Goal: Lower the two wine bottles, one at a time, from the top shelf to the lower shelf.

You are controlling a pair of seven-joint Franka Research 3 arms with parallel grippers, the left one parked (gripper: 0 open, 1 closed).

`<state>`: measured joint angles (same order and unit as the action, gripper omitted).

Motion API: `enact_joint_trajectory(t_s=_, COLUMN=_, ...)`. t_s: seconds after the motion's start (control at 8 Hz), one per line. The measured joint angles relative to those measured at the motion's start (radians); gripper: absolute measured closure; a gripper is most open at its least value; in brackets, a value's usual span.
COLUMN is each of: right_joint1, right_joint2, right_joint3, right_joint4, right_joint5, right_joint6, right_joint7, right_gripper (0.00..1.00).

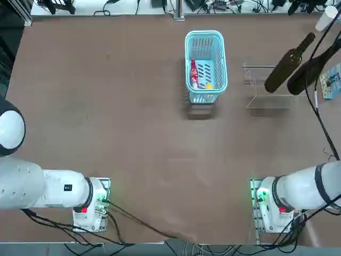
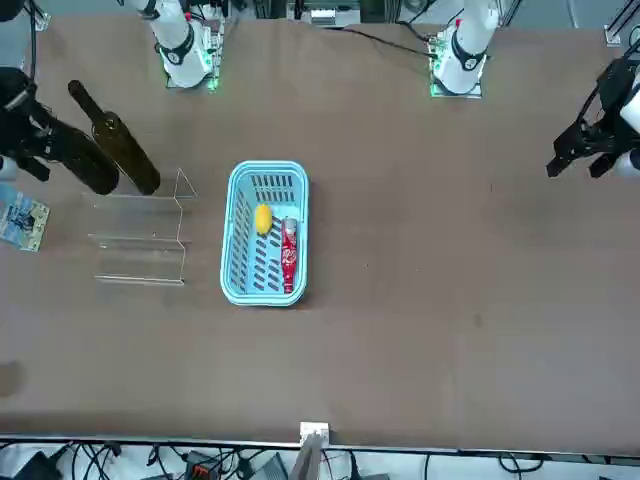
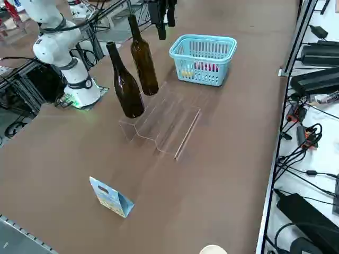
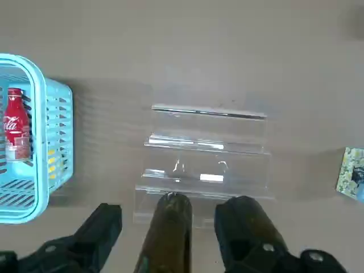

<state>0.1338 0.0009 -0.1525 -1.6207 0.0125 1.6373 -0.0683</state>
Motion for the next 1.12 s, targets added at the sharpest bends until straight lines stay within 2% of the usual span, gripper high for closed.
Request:
enact_joint_trajectory(t_s=0.62, right_joint1=0.001, right_joint2=-0.005, right_joint3=0.005, right_joint4=-0.002, right_joint5=0.001, right_joint6=-0.019, right_joint7=-0.005, right_gripper=0.0)
enact_joint_trajectory(t_s=0.88, right_joint1=0.005, right_joint2=-0.03, right_joint3=0.034, right_joint4=-0.002, right_joint5=0.002, right_joint6=-0.077, right_joint7=-0.005, right_gripper=0.0)
enact_joint_trajectory(t_s=1.12, right_joint1=0.007, right_joint2=-0.062, right_joint3=0.04, right_joint4=-0.003, right_joint5=0.002, right_joint6=-0.148, right_joint7=-0.005, right_gripper=0.0)
